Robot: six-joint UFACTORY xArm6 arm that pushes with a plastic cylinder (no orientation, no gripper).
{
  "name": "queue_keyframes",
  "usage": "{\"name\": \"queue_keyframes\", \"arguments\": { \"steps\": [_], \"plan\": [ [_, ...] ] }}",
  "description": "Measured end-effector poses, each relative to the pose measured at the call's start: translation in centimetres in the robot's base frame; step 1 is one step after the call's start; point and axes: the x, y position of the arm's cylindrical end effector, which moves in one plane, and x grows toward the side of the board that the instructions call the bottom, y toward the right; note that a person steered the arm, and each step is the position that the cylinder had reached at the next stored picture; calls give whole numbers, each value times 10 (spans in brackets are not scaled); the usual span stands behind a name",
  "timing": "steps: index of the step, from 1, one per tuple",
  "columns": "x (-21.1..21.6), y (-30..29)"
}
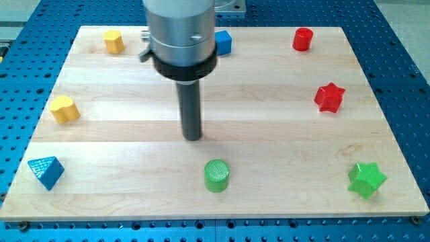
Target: Push the red circle diagonally bottom right to the blue cube
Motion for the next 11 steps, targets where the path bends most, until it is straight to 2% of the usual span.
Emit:
{"name": "queue_keyframes", "arguments": {
  "steps": [1,2,3,4,5,6,7,8,10,11],
  "plan": [
    [-7,49],
    [1,131],
    [-64,87],
    [-150,177],
    [-191,289],
    [-259,279],
    [-245,231],
    [-182,141],
    [-223,102],
    [-229,96]
  ]
}}
